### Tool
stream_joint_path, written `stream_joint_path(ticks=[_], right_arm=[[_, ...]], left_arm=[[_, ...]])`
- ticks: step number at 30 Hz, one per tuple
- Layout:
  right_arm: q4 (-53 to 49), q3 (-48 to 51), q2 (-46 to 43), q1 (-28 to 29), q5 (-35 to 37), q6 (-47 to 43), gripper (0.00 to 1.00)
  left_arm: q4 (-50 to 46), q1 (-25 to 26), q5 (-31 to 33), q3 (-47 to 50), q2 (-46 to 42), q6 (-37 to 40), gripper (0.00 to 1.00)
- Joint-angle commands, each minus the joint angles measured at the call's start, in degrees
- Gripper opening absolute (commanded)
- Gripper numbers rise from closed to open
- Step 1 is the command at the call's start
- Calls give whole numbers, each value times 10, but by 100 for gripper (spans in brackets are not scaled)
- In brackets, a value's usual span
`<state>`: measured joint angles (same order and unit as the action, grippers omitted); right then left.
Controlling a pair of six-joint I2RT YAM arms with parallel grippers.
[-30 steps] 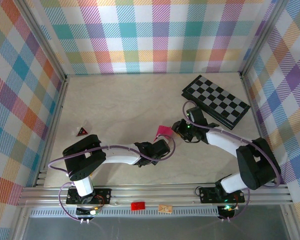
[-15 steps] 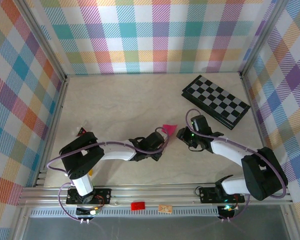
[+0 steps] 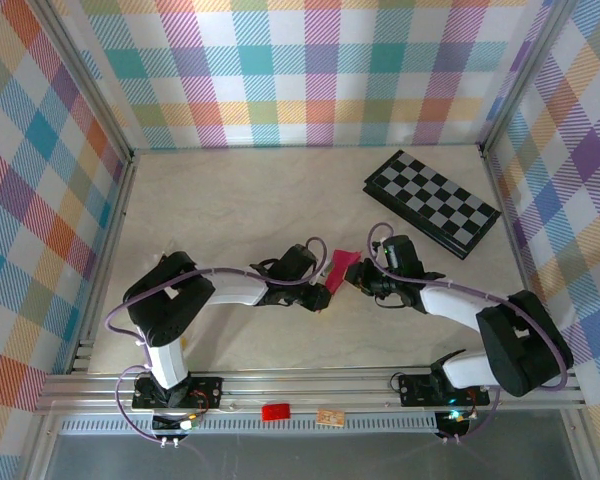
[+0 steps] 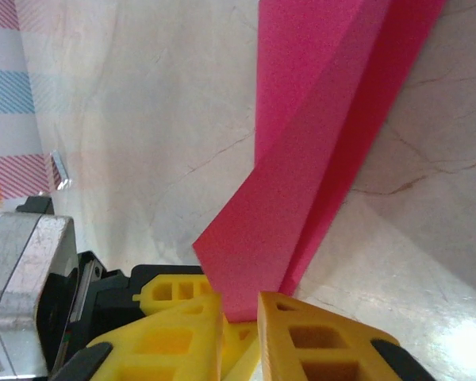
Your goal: Fold a paper plane with a square sheet of paper (pick it up from the middle)
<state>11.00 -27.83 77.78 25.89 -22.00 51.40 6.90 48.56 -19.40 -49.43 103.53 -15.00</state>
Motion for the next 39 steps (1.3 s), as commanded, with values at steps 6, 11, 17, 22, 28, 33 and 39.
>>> stream_joint_path(ticks=[6, 11, 17, 22, 28, 33, 39], right_arm=[[62, -11, 46, -2, -40, 22, 17], [93, -26, 82, -6, -41, 40, 17], [115, -41, 114, -16, -53, 53, 18], [123, -45, 125, -18, -53, 64, 19], [132, -45, 127, -18, -70, 62, 19], [130, -20, 92, -18, -71, 50, 20], [114, -11, 75, -18, -93, 32, 14]], left_arm=[[-53, -8, -57, 22, 49, -19, 18], [-44, -10, -65, 29, 53, -28, 18], [-36, -13, -73, 34, 58, -34, 18], [-27, -16, -82, 33, 67, -41, 17], [-16, -21, -95, 36, 72, -54, 15], [-12, -25, -99, 36, 70, -60, 14], [-22, -25, -103, 25, 72, -55, 13]])
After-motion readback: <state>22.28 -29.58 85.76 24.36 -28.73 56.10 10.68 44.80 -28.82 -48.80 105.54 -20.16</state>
